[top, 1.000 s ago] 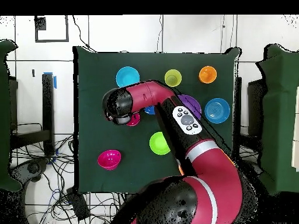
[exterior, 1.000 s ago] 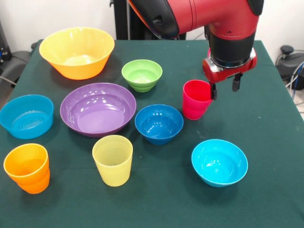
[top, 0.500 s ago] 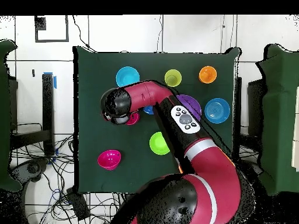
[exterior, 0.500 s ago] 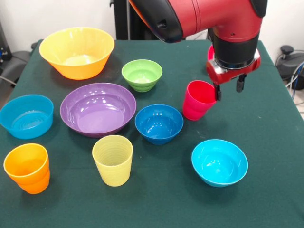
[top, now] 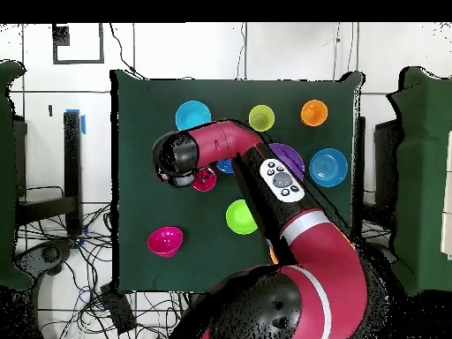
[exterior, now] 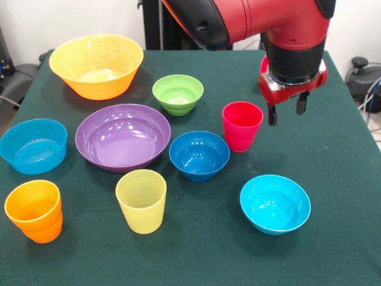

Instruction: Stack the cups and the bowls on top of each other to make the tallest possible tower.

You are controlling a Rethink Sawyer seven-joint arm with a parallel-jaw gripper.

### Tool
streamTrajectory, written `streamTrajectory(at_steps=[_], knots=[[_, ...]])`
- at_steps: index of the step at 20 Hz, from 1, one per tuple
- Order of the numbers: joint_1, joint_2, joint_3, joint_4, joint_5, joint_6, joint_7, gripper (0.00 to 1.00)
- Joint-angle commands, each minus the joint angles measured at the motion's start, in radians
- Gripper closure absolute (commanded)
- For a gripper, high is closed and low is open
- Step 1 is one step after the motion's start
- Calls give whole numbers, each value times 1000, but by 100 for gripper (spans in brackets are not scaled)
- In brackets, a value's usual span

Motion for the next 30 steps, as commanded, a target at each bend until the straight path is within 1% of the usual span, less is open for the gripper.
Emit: streamTrajectory(at_steps=[1, 4, 8, 13, 15, 17, 23, 30], knots=[[-18, -36, 16, -58, -78, 128, -350, 0], [-25, -41, 18, -52, -75, 132, -351, 0], [-39, -42, 18, -31, -77, 107, -338, 0], [-41, -11, 16, -38, -91, 85, -337, 0], [-42, -12, 16, -37, -91, 86, -336, 0], [-48, -17, 14, -25, -90, 87, -332, 0], [-80, -21, 5, 35, -109, 23, -309, 0], [-102, -26, 10, 63, -129, 8, -297, 0]])
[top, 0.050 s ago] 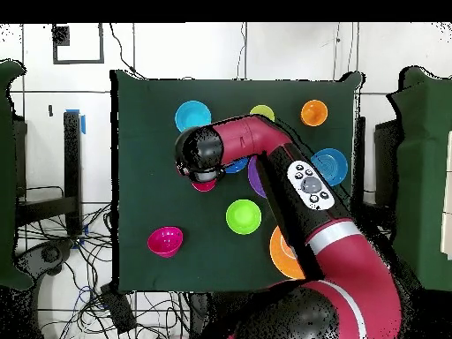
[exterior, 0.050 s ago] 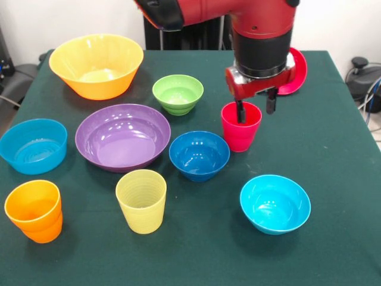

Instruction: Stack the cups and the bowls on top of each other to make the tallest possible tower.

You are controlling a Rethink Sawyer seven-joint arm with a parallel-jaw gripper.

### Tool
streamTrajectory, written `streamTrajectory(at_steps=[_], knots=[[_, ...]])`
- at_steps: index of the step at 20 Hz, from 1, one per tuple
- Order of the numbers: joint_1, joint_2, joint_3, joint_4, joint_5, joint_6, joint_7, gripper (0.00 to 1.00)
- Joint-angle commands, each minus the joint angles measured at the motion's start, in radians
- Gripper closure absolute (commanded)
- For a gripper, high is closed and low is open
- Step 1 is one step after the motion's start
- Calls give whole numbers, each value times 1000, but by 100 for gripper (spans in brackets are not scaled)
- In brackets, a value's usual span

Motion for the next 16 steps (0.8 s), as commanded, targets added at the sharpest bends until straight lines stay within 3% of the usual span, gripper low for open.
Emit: streamTrajectory(at_steps=[1, 8, 16], knots=[[-22, 17, 5, 63, -97, -16, -281, 0], [-4, 34, 10, 56, -130, -28, -269, 0], [1, -25, 17, 133, -135, -49, -220, 0]])
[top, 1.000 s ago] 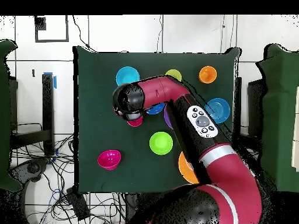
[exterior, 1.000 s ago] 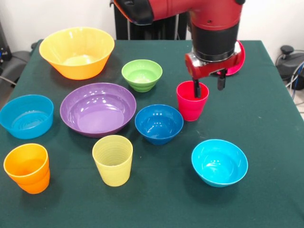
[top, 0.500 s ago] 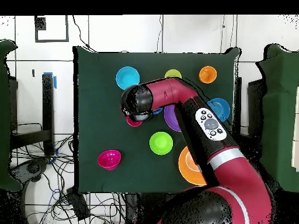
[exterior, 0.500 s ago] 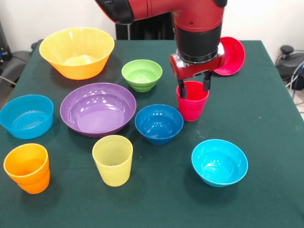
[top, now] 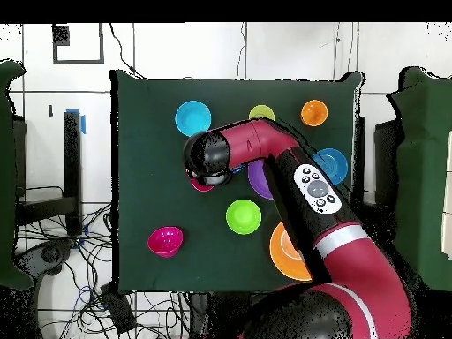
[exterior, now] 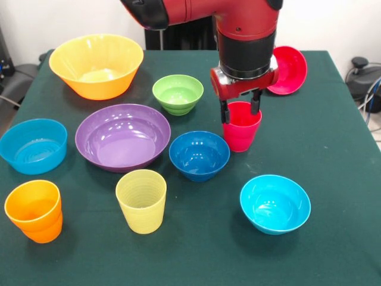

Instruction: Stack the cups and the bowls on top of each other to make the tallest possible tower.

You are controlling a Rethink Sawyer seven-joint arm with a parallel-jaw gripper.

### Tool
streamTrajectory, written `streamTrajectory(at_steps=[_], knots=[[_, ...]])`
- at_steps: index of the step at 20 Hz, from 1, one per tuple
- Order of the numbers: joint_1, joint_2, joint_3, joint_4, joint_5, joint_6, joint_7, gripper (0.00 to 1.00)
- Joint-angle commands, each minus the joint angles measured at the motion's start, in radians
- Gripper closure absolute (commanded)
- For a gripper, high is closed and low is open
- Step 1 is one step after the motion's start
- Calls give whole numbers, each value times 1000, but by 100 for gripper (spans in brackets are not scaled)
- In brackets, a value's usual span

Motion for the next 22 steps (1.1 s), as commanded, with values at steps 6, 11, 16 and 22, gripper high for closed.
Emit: streamTrajectory(at_steps=[6, 11, 16, 22], knots=[[16, -58, 20, 159, -77, -55, -193, 0], [22, -74, 19, 171, -79, -62, -172, 0], [37, -45, 11, 160, -94, -82, -158, 0], [63, 10, -3, 129, -120, -119, -143, 0]])
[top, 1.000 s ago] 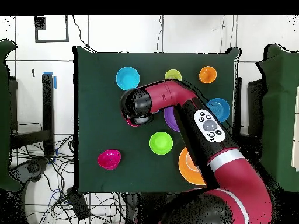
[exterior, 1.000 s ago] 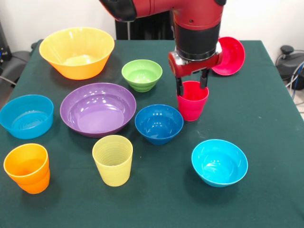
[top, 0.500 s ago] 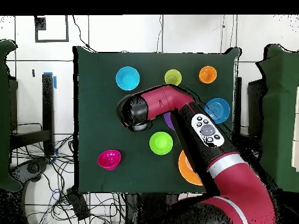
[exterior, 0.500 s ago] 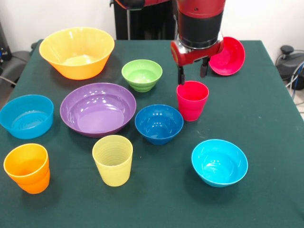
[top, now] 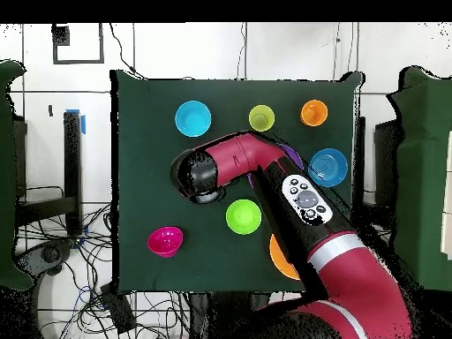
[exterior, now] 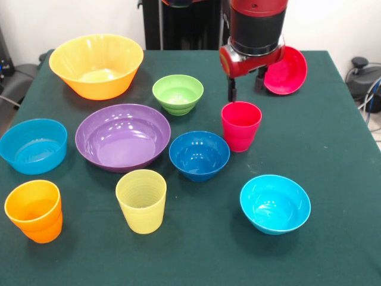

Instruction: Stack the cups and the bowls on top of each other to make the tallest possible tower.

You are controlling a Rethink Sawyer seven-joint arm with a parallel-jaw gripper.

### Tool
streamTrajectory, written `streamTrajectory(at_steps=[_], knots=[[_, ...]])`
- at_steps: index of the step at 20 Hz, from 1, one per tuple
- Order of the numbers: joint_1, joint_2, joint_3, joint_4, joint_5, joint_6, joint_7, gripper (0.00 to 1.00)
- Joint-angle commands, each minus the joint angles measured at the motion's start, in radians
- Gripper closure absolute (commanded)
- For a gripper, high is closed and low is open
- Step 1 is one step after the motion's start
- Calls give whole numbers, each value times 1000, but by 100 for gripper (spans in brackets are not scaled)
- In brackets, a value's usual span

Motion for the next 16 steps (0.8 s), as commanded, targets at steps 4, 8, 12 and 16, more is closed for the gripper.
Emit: streamTrajectory(at_steps=[4, 8, 12, 16], knots=[[51, 112, -10, -11, -107, -113, -141, 0], [55, 122, -16, -20, -109, -118, -141, 0], [57, 152, -20, -41, -118, -131, -149, 0], [50, 159, -15, -45, -112, -123, -164, 0]])
